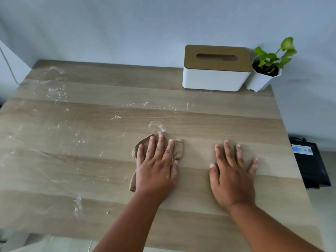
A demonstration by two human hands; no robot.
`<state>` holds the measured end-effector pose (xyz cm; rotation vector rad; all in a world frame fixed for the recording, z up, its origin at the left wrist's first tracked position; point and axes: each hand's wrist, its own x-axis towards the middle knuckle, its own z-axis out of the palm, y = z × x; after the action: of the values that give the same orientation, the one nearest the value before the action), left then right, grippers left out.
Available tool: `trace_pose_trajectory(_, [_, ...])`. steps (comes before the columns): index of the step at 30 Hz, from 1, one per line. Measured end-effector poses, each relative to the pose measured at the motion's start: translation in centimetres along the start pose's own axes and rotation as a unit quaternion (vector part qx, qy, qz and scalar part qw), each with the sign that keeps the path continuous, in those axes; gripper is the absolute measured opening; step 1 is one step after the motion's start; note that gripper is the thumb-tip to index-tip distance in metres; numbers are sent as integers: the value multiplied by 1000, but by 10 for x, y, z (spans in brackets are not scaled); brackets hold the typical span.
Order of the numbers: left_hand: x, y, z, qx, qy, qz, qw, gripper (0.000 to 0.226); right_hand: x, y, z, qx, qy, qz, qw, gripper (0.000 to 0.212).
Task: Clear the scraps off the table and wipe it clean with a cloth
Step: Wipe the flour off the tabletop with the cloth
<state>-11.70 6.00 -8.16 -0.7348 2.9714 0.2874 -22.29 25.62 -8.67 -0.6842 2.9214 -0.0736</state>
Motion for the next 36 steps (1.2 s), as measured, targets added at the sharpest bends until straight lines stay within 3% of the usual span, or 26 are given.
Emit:
trace_pose_trajectory(6, [-26, 1, 4, -44, 12, 227, 973, 51, 0, 1, 0, -3, -4, 4, 1000, 66])
trace_pose_trajectory(9, [-54, -32, 6, -58, 26, 272, 960, 53, 0, 1, 0, -4, -9, 4, 1000, 65])
trace_pose_trajectory(11, [-62, -58, 3, -70, 50, 242, 966, 53, 0, 1, -1, -6, -11, 2, 1000, 65])
trace_pose_trajectory(14, [-42, -73, -6, -66, 77, 112, 989, 57, -1, 0, -1, -4, -2, 5, 1000, 65])
trace_pose_trajectory(17, [5, -60, -14, -63, 54, -39, 996, 68, 1, 1, 0, -3, -4, 4, 1000, 66])
trace_pose_trajectory(19, [40, -46, -17, -69, 32, -70, 995, 72, 1, 0, -1, 3, 2, 1, 1000, 66])
trace_pose_trajectory(25, [80, 2, -12, -16, -18, 113, 993, 69, 0, 0, -2, 7, 6, -1, 1000, 65])
trace_pose_trajectory(31, [18, 8, -7, -50, -53, 311, 948, 63, -1, 1, -2, 5, 0, -2, 1000, 66])
trace_pose_trajectory(34, [-16, -17, -11, -92, -48, 348, 932, 69, -1, 1, -2, 8, 2, -4, 1000, 66])
trace_pose_trajectory(36, [-26, -39, -14, -123, -30, 327, 936, 78, 0, 2, -1, 12, 5, -5, 1000, 67])
